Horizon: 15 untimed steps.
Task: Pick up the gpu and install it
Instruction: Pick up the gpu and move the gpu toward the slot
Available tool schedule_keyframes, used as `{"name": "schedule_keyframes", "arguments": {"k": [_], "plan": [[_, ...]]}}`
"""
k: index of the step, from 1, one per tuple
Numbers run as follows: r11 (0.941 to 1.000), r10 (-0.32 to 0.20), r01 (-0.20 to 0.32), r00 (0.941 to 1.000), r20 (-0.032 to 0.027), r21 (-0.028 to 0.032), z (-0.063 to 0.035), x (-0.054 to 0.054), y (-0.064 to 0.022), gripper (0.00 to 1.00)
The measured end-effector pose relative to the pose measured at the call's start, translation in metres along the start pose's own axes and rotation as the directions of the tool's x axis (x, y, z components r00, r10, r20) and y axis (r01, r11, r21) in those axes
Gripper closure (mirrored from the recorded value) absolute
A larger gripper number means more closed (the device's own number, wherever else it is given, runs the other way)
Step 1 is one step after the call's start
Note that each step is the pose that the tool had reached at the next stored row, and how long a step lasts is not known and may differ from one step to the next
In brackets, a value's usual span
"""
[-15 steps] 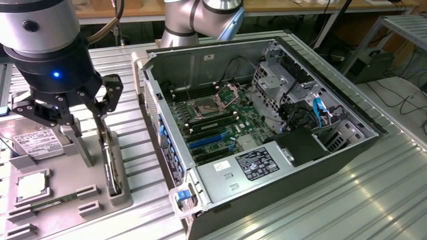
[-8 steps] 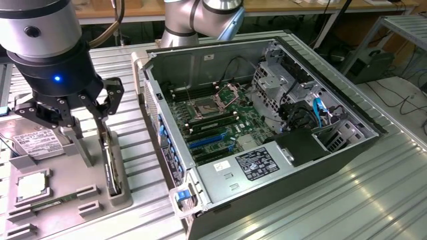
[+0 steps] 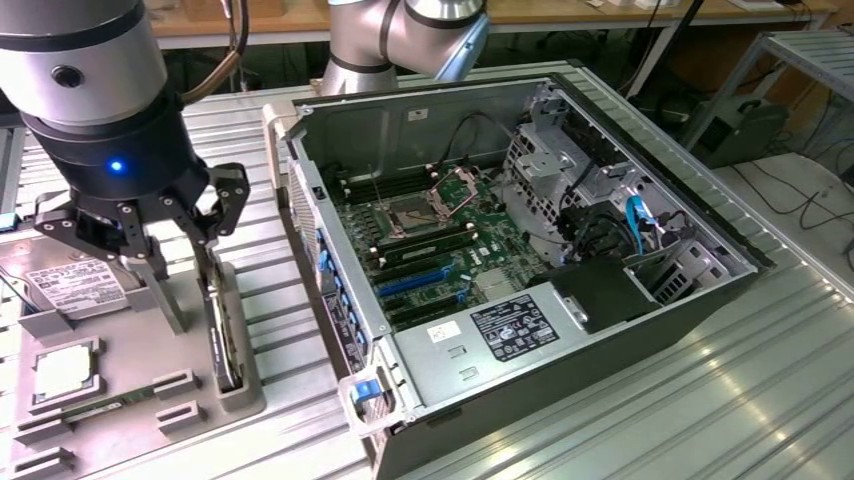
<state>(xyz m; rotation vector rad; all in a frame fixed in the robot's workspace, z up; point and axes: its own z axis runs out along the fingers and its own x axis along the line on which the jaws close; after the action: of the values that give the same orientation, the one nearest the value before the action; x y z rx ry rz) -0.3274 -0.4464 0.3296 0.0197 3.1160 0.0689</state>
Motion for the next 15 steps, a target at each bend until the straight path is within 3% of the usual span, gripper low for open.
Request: {"name": "schedule_keyframes", "arguments": {"k": [7,15], "plan": [[0.9995,0.031,-0.031,0.9995,0.0015,0.0007,0.0061,0.0,-0.0003,0.58],[0.9995,0.032,-0.032,0.9995,0.0014,0.001,0.0132,0.0,-0.0013,0.58]]}}
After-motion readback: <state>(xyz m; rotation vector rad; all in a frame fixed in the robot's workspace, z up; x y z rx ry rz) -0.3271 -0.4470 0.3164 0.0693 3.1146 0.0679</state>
